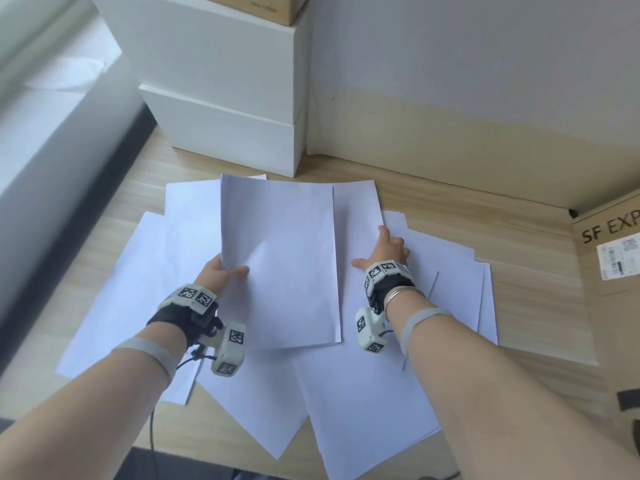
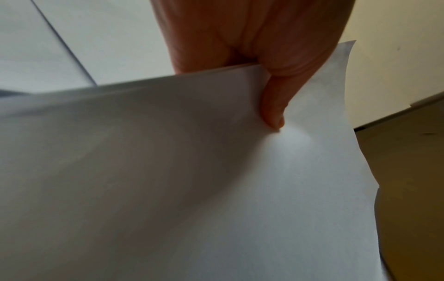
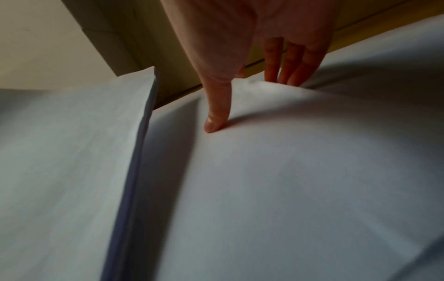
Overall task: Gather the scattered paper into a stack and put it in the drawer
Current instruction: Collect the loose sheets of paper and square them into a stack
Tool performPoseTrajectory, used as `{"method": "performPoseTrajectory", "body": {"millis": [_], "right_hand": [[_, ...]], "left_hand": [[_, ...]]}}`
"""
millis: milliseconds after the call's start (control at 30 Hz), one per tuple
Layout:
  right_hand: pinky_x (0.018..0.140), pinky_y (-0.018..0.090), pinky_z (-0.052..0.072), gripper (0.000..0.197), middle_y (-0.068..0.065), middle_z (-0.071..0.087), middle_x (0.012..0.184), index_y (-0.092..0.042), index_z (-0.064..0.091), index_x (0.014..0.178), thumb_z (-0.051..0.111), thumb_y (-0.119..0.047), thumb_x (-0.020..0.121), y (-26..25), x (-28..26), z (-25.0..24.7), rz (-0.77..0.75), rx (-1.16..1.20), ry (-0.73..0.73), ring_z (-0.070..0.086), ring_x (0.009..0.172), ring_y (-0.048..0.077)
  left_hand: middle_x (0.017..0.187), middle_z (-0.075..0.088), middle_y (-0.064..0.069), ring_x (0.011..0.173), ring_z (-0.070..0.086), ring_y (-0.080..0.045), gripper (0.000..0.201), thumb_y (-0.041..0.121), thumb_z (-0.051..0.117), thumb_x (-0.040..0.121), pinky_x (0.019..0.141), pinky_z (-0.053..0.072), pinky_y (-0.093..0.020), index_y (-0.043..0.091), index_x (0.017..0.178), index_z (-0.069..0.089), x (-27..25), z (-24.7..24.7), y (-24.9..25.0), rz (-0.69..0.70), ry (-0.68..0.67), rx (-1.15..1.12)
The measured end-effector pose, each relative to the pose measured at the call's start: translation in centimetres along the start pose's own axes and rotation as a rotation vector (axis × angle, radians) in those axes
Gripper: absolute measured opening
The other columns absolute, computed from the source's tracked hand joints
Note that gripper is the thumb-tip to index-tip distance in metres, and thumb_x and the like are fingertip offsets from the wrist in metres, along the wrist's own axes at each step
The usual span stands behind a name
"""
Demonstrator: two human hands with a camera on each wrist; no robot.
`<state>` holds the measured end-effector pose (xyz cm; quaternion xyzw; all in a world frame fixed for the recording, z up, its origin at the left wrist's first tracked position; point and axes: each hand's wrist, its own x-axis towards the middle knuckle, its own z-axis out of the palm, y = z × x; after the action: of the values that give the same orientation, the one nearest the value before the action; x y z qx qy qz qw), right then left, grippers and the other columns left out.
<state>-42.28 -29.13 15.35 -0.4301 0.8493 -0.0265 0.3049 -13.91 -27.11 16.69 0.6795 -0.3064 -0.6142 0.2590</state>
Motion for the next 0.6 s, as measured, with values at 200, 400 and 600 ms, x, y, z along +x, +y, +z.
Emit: {"method": "performPoseTrajectory", "body": {"millis": [200, 400, 600], "right_hand": [[0.094, 0.039, 0.044, 0.092, 0.017, 0.053, 0.13, -0.023, 0.01, 0.148, 0.071, -0.013, 0.08, 0.3, 0.5, -1.7, 0.01, 0.121, -0.039, 0.054, 0.118, 0.033], [0.092, 0.031, 0.046, 0.058, 0.012, 0.058, 0.128, -0.006, 0.045, 0.13, 0.07, -0.019, 0.08, 1.6, 0.4, -2.7, -0.066, -0.143, -0.129, 0.055, 0.118, 0.029], [0.089, 0.033, 0.046, 0.033, 0.015, 0.059, 0.123, -0.007, 0.056, 0.116, 0.059, -0.016, 0.085, 2.1, 0.7, -3.3, -0.15, -0.436, -0.172, 0.055, 0.115, 0.032]], "left_hand": [[0.088, 0.061, -0.008, 0.093, 0.055, -0.03, 0.022, 0.001, 0.055, 0.089, 0.096, 0.043, -0.049, 0.013, 0.107, 0.054, 0.0, -0.7, 0.0, -0.023, -0.001, 0.015], [0.099, 0.063, -0.013, 0.097, 0.057, -0.032, 0.022, 0.004, 0.057, 0.089, 0.101, 0.042, -0.056, 0.015, 0.107, 0.055, 0.1, -0.7, -0.1, -0.055, -0.027, 0.016], [0.091, 0.062, -0.011, 0.083, 0.057, -0.028, 0.016, 0.001, 0.055, 0.089, 0.093, 0.044, -0.048, 0.016, 0.094, 0.058, -0.2, 0.2, 0.0, -0.063, -0.076, 0.008]]}}
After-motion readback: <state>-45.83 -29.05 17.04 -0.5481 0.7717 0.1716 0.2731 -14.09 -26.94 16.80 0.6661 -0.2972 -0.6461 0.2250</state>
